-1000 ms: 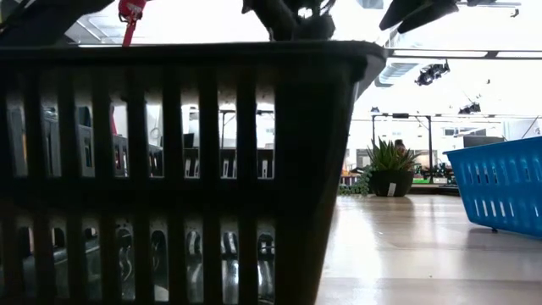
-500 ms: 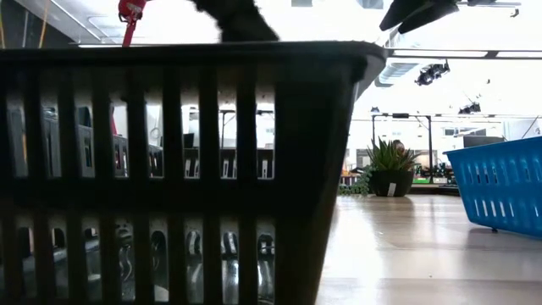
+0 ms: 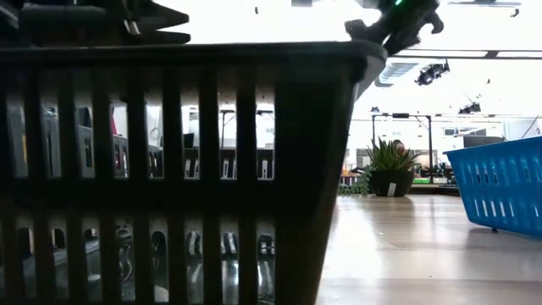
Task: Stack baskets by color
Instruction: Stack the middle blue bin on the top blue bin, then stack the bottom blue bin on the top stacked blue bins
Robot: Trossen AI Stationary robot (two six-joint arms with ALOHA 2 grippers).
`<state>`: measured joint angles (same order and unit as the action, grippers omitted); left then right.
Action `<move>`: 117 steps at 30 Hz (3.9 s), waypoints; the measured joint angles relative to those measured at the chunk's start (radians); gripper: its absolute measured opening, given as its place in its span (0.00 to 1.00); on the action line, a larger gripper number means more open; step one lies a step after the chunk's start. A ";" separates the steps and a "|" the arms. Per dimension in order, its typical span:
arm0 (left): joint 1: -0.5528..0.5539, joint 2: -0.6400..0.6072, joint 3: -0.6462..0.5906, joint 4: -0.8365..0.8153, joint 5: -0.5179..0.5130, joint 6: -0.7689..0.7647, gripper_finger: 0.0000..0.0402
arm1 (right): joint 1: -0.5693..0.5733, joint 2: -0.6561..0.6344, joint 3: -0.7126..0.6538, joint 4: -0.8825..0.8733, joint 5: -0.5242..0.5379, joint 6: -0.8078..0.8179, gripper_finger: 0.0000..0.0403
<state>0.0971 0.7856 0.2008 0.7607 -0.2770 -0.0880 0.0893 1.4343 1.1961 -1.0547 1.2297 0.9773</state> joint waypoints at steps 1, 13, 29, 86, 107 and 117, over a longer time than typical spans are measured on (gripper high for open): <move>-0.001 -0.017 -0.009 -0.002 0.001 -0.007 0.51 | -0.037 0.023 0.000 0.038 -0.020 -0.053 0.36; -0.022 -0.045 -0.011 -0.061 0.057 -0.032 0.51 | -0.328 0.263 0.000 0.653 -0.303 -0.654 0.01; -0.026 -0.044 -0.011 -0.067 0.085 -0.032 0.51 | -0.483 0.132 -0.492 1.613 -0.668 -0.704 0.00; -0.026 -0.043 -0.011 -0.118 0.083 -0.050 0.51 | 0.393 -0.181 -0.485 0.611 -1.060 -0.226 0.57; -0.026 -0.043 -0.011 -0.142 0.083 -0.048 0.51 | 0.396 0.001 -0.484 0.617 -1.232 -0.299 0.57; -0.026 -0.043 -0.010 -0.155 0.083 -0.032 0.51 | 0.385 0.034 -0.484 0.620 -1.229 -0.316 0.32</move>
<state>0.0715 0.7422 0.1905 0.6060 -0.1940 -0.1201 0.4746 1.4682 0.7116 -0.4350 0.0008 0.6611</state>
